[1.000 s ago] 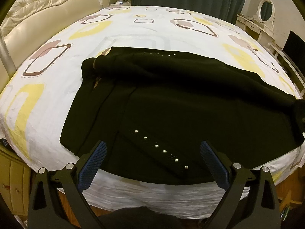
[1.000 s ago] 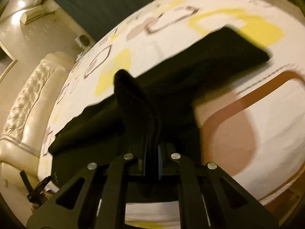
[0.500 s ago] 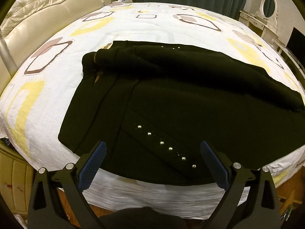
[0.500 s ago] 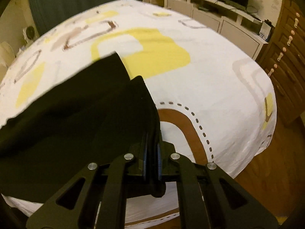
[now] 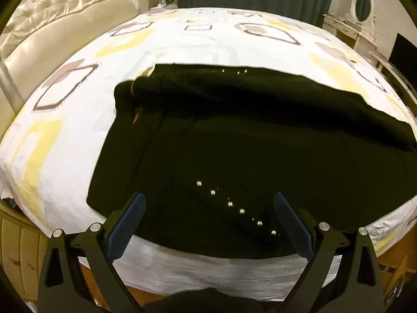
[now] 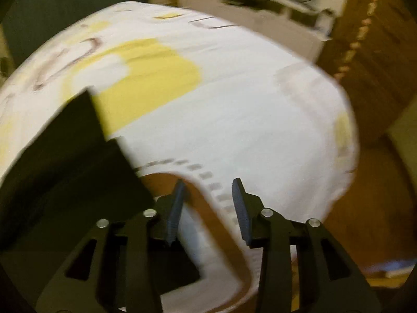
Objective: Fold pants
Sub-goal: 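Grasp the garment's other edge with the left tool while the right tool holds its part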
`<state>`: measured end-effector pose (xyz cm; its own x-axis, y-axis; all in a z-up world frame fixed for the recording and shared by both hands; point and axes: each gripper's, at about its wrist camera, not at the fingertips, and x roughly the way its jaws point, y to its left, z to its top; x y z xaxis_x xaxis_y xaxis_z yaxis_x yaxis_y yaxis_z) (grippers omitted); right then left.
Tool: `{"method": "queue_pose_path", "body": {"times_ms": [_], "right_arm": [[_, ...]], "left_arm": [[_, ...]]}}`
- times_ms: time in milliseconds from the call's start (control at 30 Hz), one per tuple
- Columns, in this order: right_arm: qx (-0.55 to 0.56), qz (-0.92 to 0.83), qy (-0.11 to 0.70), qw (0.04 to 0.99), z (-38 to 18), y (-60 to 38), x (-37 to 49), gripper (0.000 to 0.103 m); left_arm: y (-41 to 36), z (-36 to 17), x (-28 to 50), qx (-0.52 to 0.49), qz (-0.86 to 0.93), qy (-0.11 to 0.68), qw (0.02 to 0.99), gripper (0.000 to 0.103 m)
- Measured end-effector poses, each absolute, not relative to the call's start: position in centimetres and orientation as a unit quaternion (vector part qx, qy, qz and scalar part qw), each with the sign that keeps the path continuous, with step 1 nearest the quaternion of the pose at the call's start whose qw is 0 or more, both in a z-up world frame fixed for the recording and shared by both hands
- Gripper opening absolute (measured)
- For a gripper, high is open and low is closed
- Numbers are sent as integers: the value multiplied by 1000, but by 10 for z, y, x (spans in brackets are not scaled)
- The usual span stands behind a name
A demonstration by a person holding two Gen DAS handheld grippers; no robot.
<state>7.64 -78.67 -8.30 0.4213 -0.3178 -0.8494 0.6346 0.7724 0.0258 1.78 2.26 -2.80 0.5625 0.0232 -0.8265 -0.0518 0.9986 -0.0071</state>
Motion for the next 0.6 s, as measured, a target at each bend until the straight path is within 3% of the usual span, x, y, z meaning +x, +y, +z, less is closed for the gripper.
{"method": "queue_pose_path", "body": {"times_ms": [200, 300, 600], "right_arm": [[174, -119, 385, 898, -28, -709, 109, 40], [157, -16, 382, 911, -10, -650, 138, 55], [32, 204, 461, 863, -32, -461, 228, 58]], "left_arm": [[56, -3, 38, -25, 24, 438, 898, 98], [82, 4, 63, -34, 11, 453, 891, 98], [147, 4, 159, -36, -52, 479, 876, 98]]}}
